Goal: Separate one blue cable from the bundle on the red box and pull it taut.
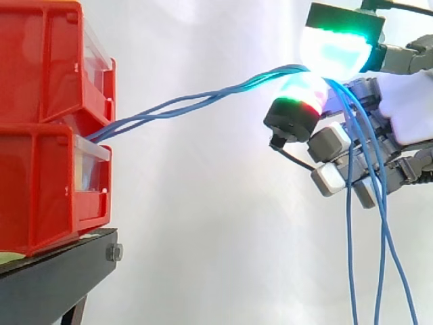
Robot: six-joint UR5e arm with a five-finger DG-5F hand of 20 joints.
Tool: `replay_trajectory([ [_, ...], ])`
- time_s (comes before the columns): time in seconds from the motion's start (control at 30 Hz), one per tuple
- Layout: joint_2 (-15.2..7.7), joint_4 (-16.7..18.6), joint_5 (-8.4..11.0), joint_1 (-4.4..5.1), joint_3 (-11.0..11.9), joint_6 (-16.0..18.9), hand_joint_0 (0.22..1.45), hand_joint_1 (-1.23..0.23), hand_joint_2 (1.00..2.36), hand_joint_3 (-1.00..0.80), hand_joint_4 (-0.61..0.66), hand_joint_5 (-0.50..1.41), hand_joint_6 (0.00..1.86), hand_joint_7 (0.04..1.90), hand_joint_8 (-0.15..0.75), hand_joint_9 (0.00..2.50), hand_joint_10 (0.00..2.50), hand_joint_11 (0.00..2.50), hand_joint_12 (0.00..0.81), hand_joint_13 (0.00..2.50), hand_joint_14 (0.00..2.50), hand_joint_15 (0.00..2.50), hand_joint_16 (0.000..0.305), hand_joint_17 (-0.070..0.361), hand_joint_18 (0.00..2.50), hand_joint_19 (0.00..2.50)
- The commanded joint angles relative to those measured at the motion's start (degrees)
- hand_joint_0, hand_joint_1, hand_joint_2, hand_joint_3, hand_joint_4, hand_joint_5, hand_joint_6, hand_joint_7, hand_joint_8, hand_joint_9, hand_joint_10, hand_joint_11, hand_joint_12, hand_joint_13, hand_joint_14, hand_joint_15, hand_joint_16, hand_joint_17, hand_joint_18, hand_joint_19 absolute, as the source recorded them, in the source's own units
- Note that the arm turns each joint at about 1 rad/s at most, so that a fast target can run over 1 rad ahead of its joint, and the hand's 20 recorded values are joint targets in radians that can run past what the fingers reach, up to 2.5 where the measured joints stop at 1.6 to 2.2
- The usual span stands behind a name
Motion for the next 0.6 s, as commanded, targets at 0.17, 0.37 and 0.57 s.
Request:
replay_trajectory([
  [0.17,-0.01,0.0,-0.09,0.0,0.0,-0.07,0.55,-0.82,1.0,-0.5,0.04,-0.18,0.88,1.11,0.331,0.9,0.02,1.03,0.388,0.86,0.02,0.66,0.048,0.109,0.87,0.74],
  [0.37,-0.01,-0.18,-0.09,0.0,0.0,0.02,0.46,-0.79,1.0,-0.5,0.08,-0.18,0.87,1.08,0.365,0.9,0.02,1.03,0.426,0.86,0.02,0.65,0.055,0.124,0.89,0.74],
  [0.57,-0.01,-0.26,-0.09,0.0,0.0,0.37,0.43,-0.69,1.0,-0.5,0.09,-0.17,0.87,1.08,0.385,0.92,0.01,1.02,0.441,0.87,0.01,0.64,0.059,0.133,0.91,0.74],
])
